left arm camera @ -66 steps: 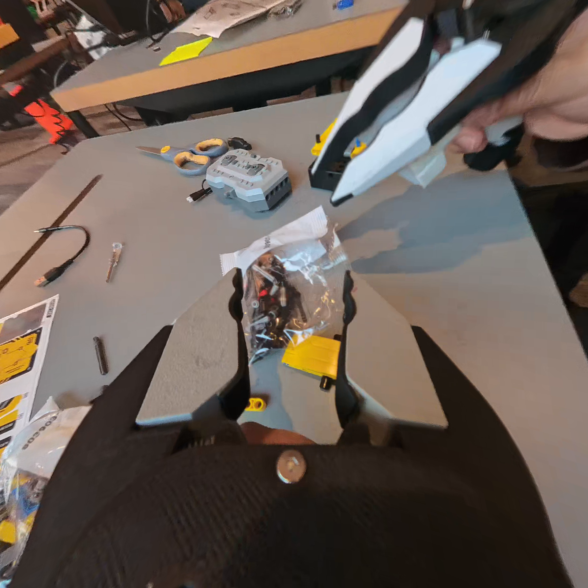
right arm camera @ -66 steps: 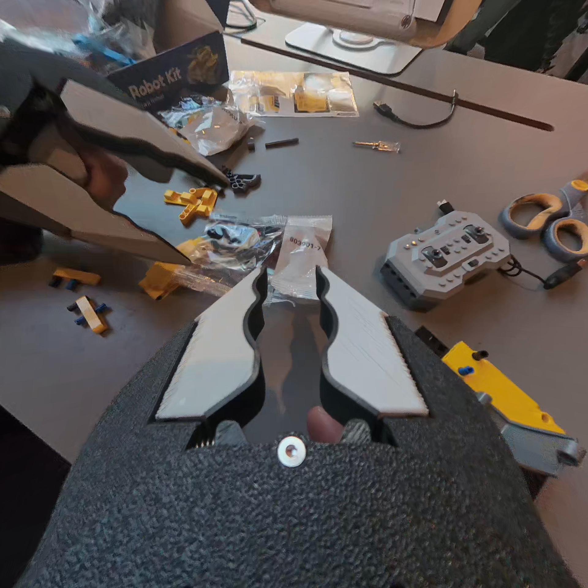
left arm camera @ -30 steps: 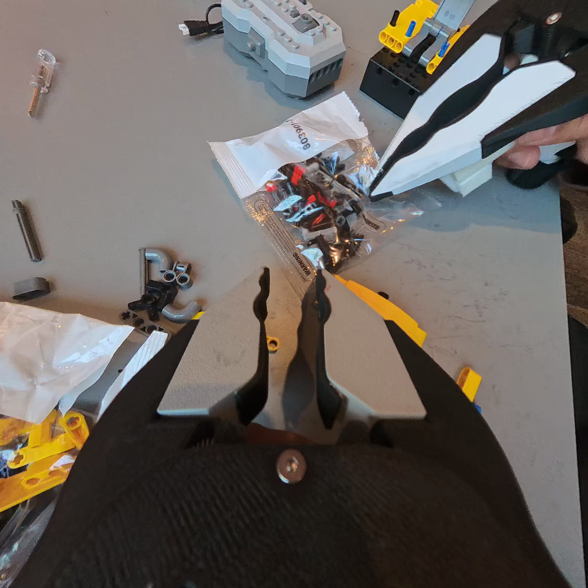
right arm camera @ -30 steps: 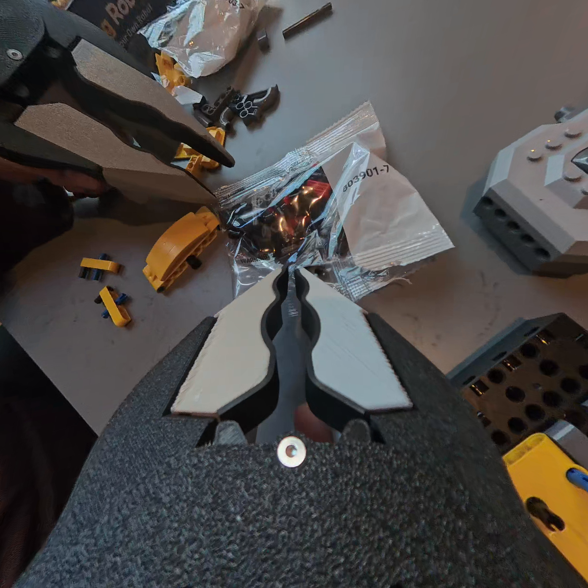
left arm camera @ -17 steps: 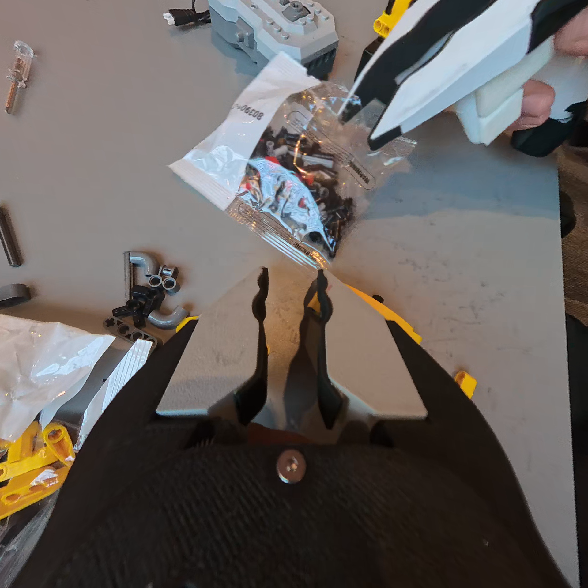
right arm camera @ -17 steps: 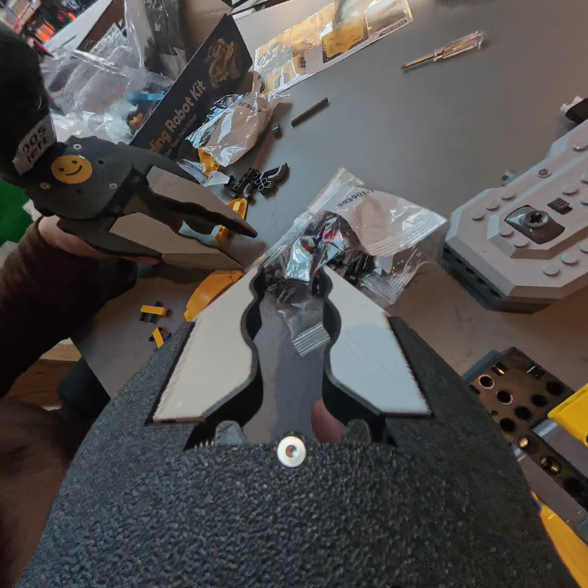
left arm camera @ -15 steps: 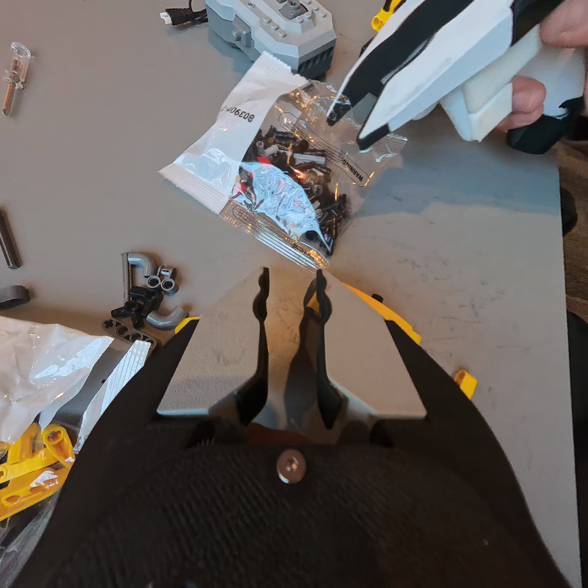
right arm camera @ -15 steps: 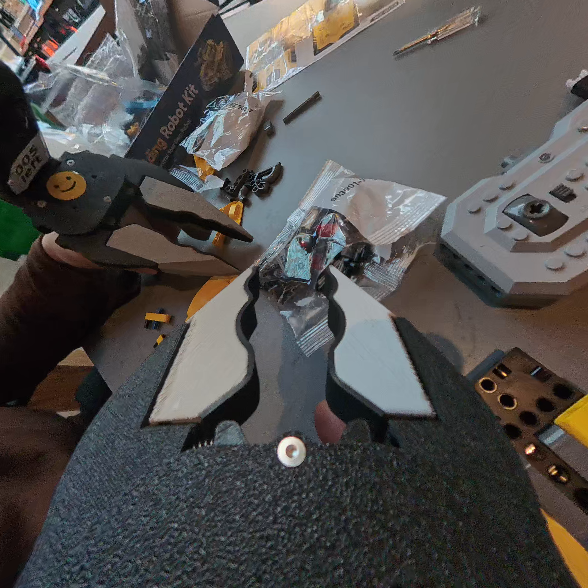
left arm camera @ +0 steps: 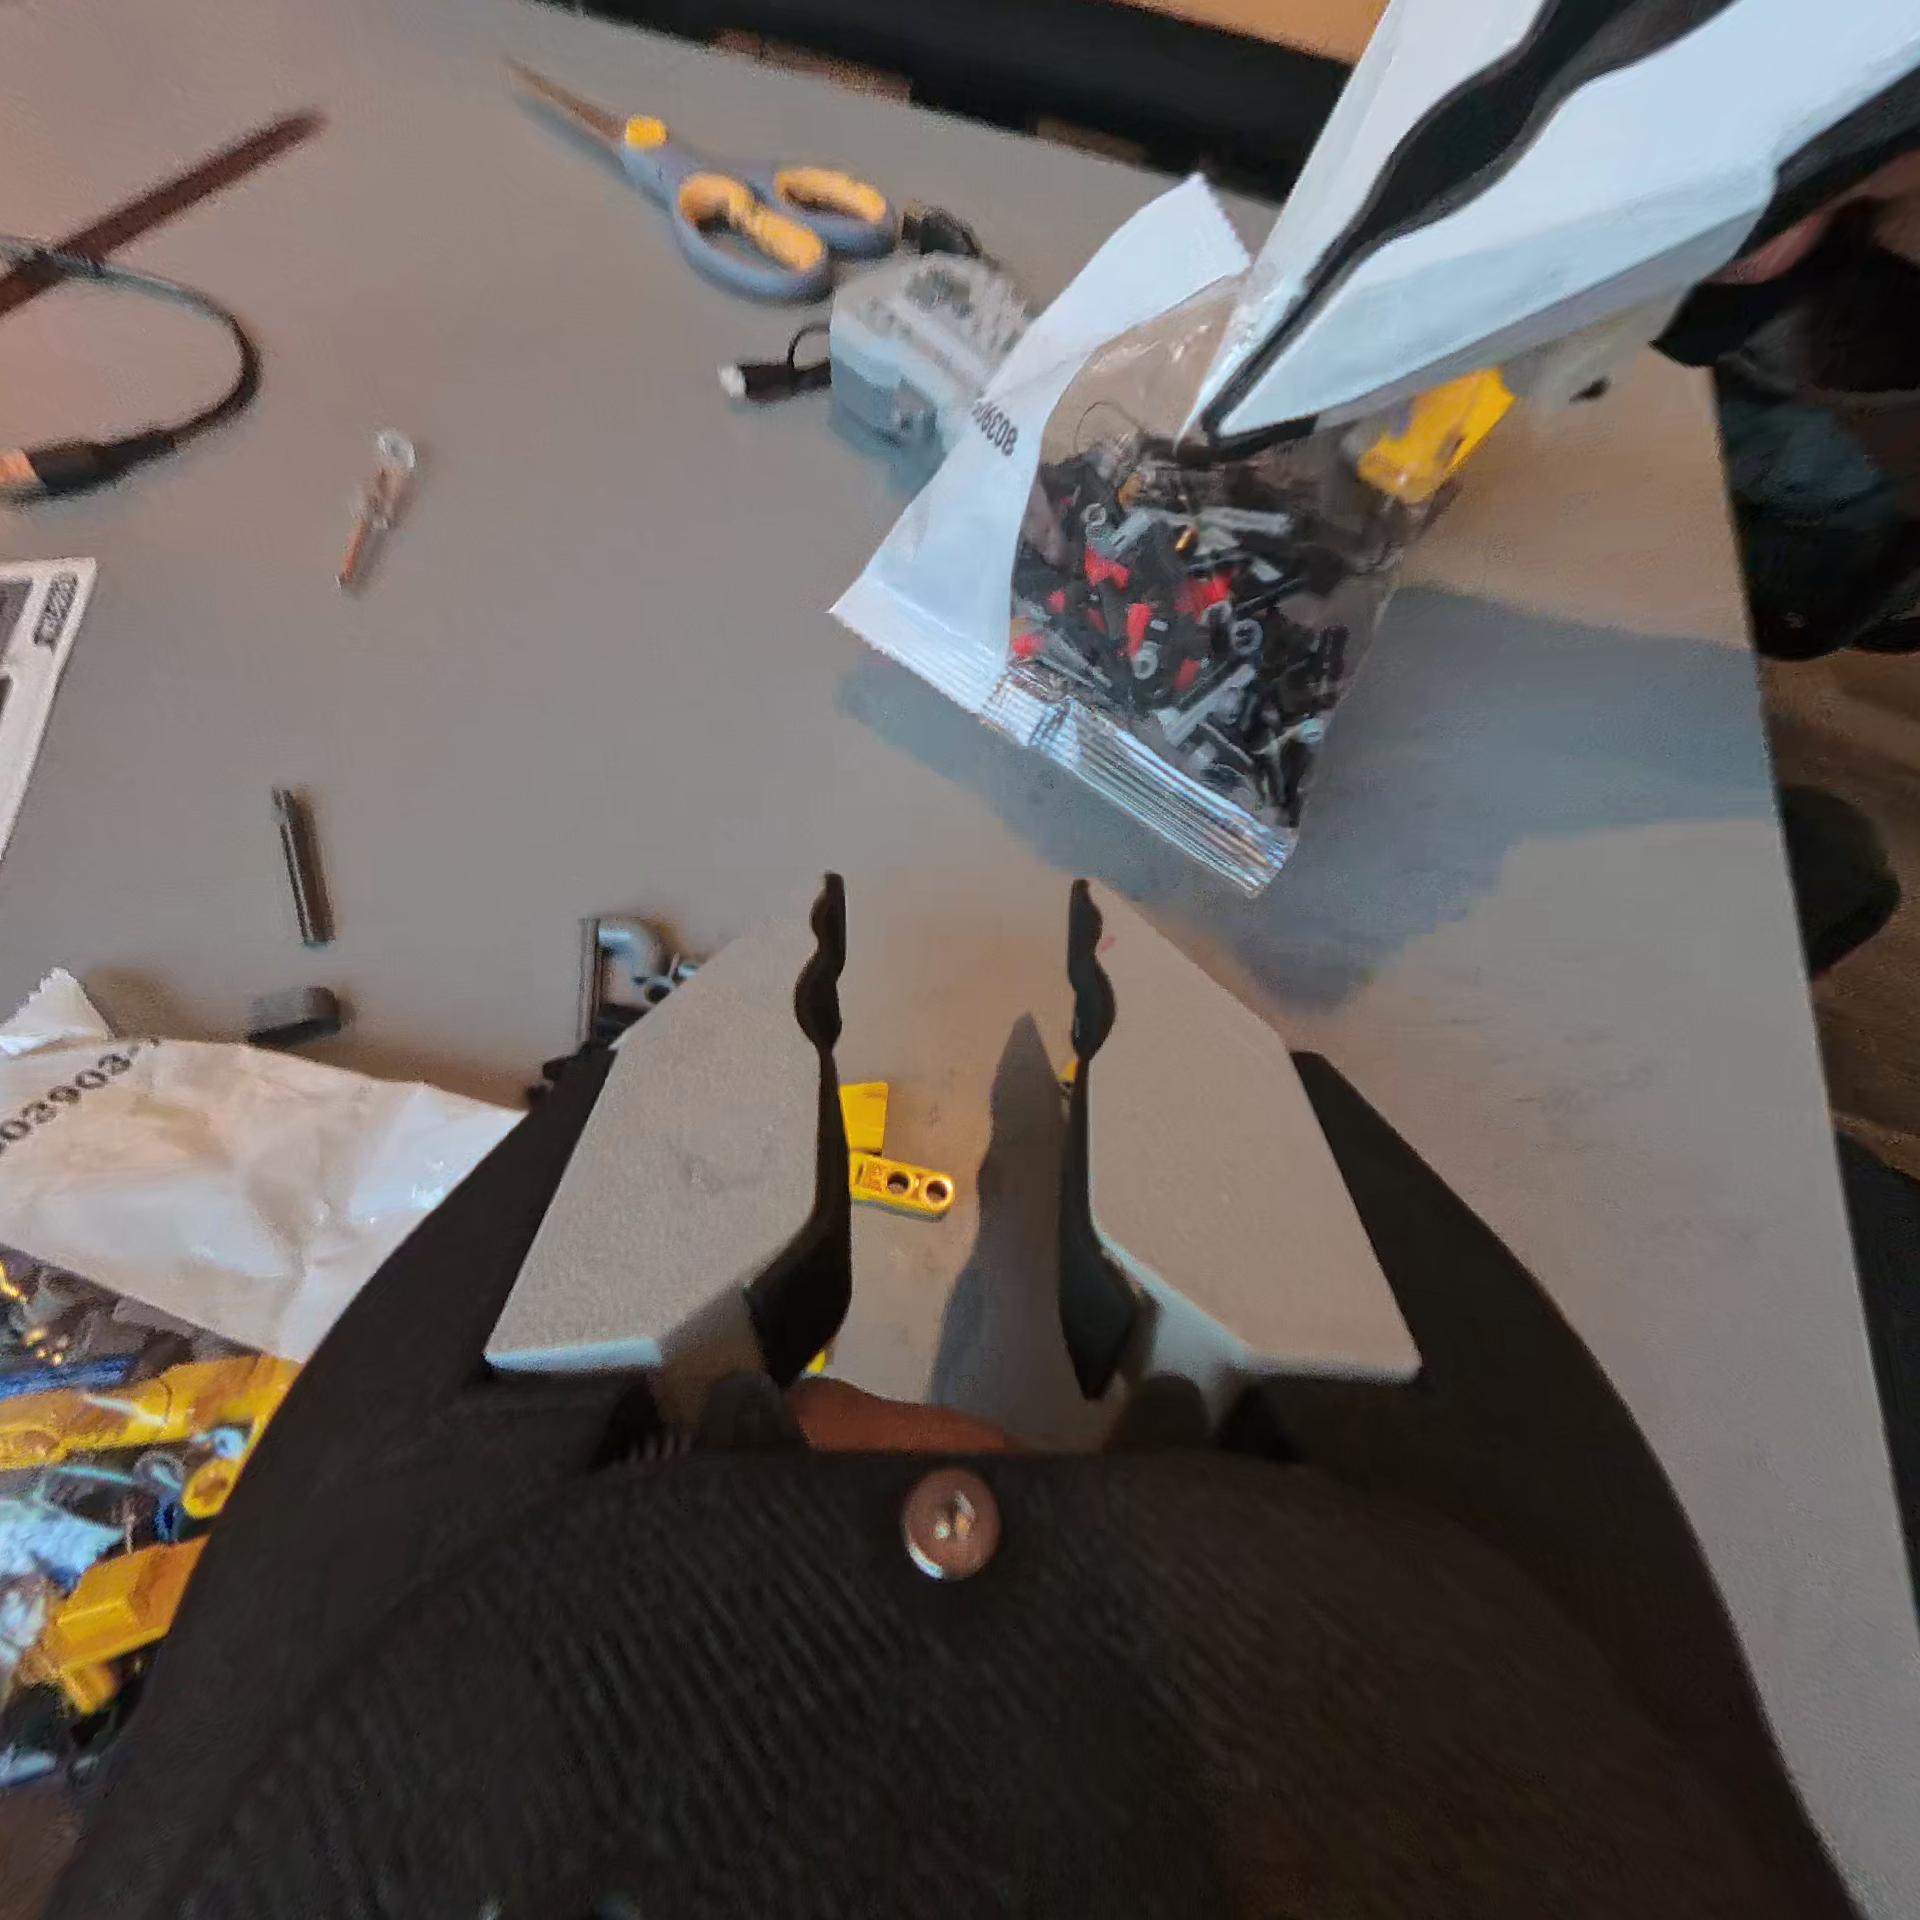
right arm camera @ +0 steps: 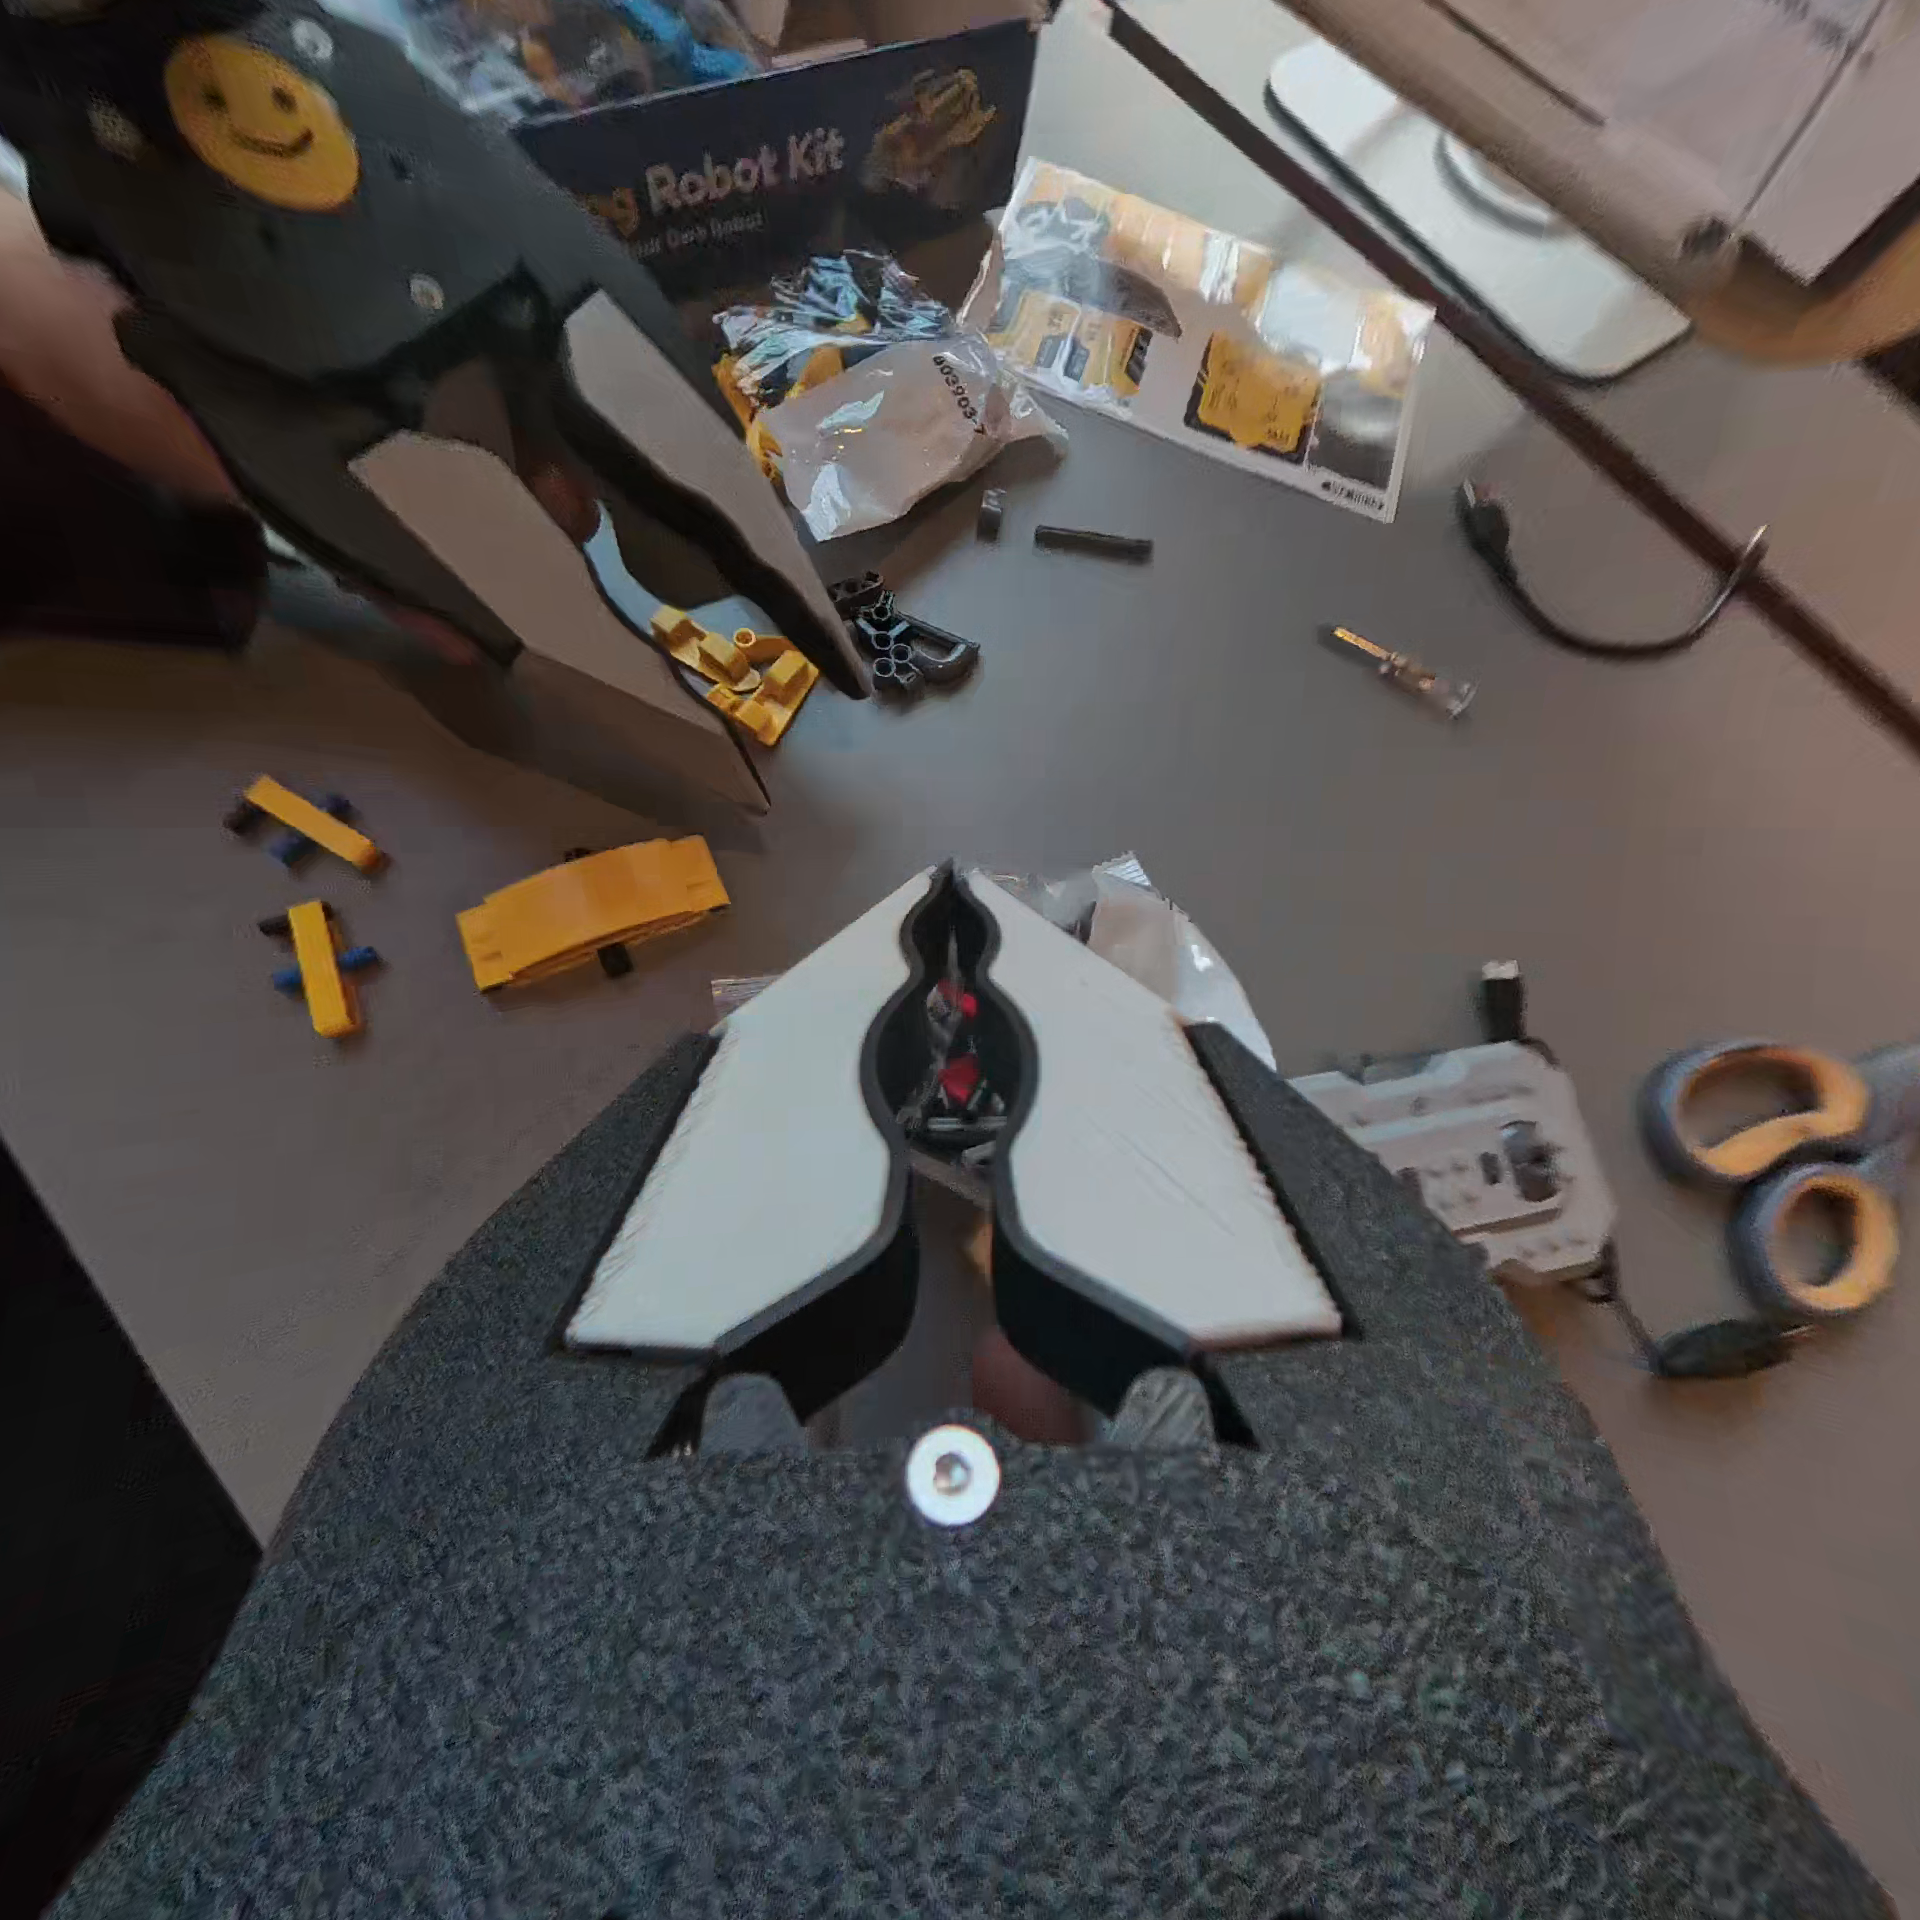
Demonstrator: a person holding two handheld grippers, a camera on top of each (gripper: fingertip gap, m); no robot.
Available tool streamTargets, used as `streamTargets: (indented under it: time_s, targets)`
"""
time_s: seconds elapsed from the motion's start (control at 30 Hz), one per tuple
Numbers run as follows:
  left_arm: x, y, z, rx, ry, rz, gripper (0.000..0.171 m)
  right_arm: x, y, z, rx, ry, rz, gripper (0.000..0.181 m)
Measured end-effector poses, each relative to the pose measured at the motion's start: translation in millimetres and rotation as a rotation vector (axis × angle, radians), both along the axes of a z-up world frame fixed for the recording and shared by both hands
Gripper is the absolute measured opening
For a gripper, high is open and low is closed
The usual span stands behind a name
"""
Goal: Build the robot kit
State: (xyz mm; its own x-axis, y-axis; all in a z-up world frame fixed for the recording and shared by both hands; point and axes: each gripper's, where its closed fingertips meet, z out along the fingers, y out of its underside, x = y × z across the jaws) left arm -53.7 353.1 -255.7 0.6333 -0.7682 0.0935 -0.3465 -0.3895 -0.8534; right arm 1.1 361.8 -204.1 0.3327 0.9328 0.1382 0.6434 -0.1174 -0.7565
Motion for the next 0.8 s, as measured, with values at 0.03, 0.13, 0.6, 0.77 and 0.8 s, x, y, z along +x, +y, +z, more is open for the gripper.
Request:
streamTargets:
  time_s: [0.03, 0.13, 0.6, 0.77, 0.8]
  targets:
    - [1, -1, 6, 0.024, -0.021, -0.011, 0.042, 0, -2, 5, 0.077, -0.049, 0.042, 0.000]
    - [6, -5, 17, 0.053, -0.068, -0.048, 0.052, -3, -13, 20, 0.243, -0.142, 0.167, 0.000]
    - [8, -20, 48, -0.064, -0.388, -0.172, 0.041, -9, -63, 62, 0.475, -0.199, 0.442, 0.000]
    - [-14, -9, 29, 0.004, -0.138, -0.093, 0.043, 2, -43, 50, 0.543, -0.337, 0.387, 0.000]
    - [-24, -7, 29, -0.009, -0.096, -0.053, 0.044, 4, -37, 50, 0.564, -0.363, 0.367, 0.000]
